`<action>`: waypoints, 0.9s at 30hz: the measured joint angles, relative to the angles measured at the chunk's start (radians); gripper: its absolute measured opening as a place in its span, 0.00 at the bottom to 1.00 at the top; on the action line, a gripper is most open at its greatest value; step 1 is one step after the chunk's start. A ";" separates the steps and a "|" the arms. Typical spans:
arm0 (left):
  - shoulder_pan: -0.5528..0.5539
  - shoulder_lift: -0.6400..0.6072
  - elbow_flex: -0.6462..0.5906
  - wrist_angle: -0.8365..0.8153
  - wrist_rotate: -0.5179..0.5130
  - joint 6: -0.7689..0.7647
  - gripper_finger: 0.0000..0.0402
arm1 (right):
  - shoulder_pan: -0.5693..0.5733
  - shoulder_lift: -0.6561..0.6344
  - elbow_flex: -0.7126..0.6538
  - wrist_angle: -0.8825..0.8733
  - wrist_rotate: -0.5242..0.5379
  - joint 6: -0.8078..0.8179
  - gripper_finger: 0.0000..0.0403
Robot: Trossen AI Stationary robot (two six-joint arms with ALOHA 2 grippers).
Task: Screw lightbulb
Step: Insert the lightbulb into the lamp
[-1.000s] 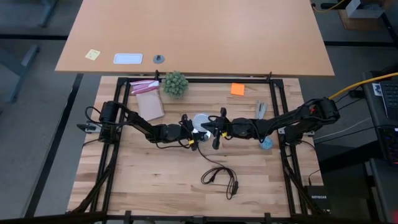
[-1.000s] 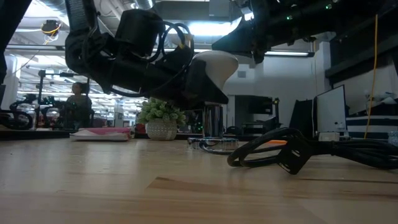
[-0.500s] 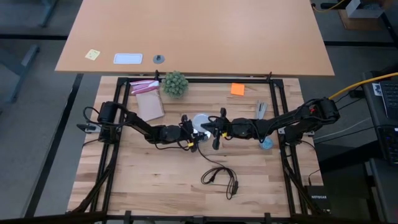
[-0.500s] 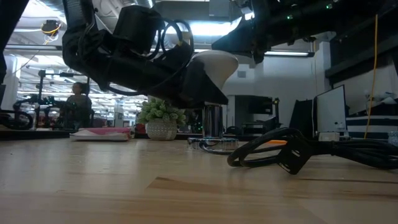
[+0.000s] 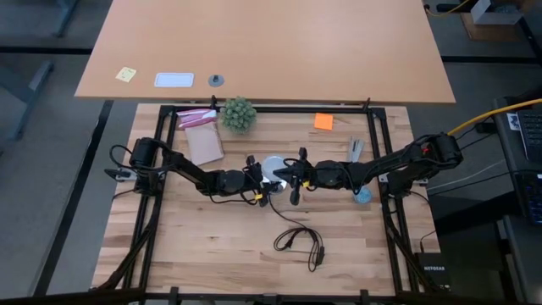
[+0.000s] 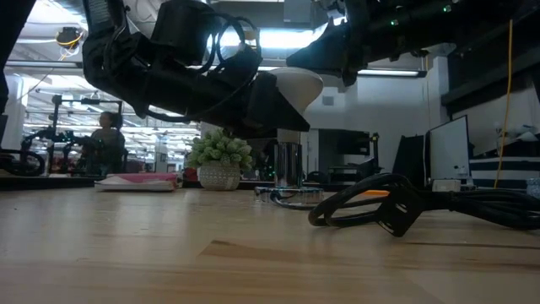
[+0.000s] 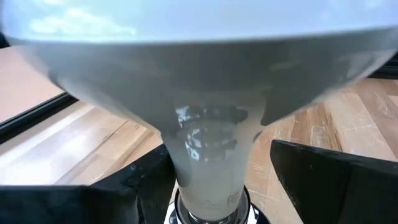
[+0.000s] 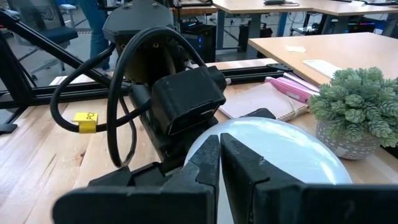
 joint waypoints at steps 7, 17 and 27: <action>-0.001 -0.002 -0.008 0.001 -0.017 -0.024 0.61 | 0.000 0.000 0.000 0.000 0.001 0.000 0.05; -0.005 -0.130 -0.127 -0.044 -0.033 -0.075 0.61 | 0.000 0.000 0.000 0.001 0.002 0.000 0.05; -0.012 -0.196 -0.333 0.223 -0.013 -0.150 0.61 | 0.000 0.000 0.000 0.001 0.002 0.000 0.05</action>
